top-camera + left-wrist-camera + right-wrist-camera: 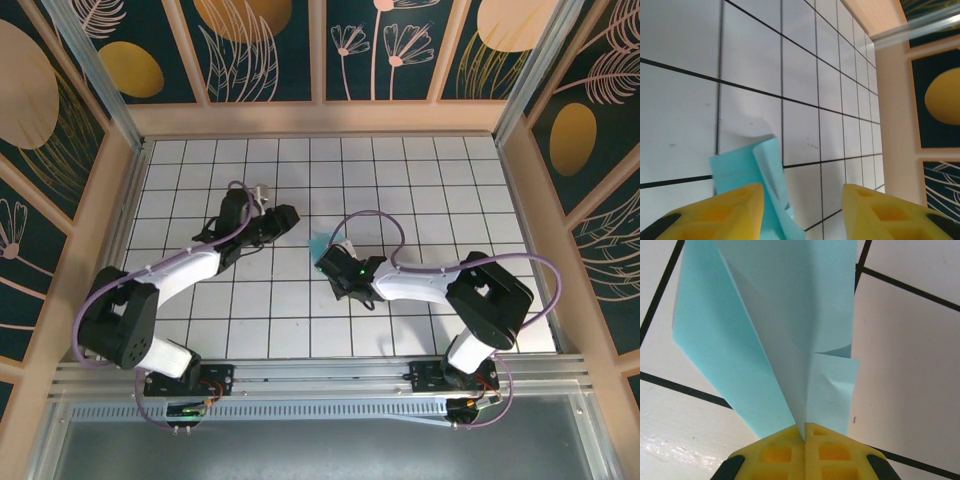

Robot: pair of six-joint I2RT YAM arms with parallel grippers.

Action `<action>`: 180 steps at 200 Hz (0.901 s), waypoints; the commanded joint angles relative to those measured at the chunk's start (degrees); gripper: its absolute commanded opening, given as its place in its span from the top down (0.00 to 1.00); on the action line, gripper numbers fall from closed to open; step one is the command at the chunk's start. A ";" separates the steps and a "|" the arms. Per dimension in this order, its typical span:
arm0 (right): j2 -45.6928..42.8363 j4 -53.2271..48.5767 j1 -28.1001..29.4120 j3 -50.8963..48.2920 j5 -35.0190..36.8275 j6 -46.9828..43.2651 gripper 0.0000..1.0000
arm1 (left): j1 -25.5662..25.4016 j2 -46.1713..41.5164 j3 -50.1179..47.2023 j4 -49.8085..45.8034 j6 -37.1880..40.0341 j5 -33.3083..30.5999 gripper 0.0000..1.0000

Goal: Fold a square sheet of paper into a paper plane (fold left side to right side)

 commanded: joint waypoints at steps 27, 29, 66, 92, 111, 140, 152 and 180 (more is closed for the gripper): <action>-1.24 3.33 -2.48 -1.41 -12.40 -1.36 1.00 | 2.25 -5.89 -3.94 -7.09 5.24 -0.31 0.54; -1.27 3.48 -2.56 -1.47 -12.90 -1.41 1.00 | 2.21 -5.96 -4.08 -7.16 5.34 -0.17 0.54; -1.51 5.87 -4.79 -1.57 -21.98 -1.15 1.00 | 2.17 -6.59 -7.39 -6.38 5.91 3.05 0.55; -0.86 7.37 -6.71 -1.93 -27.28 -0.54 1.00 | 2.17 -6.25 -9.04 -5.23 5.54 5.50 0.56; -0.75 9.04 -8.13 -2.69 -30.28 0.38 1.00 | 2.18 -6.38 -9.88 -4.89 5.22 6.27 0.56; -0.35 11.47 -9.64 -3.32 -34.40 1.35 1.00 | 2.10 -6.00 -11.28 -2.97 3.91 7.54 0.57; 0.40 11.48 -9.68 -2.96 -34.81 1.30 1.00 | 2.07 -5.42 -11.60 -2.50 3.62 8.02 0.57; 2.18 12.05 -9.77 -2.39 -36.04 1.38 1.00 | 1.62 -4.17 -11.91 -2.00 3.05 8.47 0.58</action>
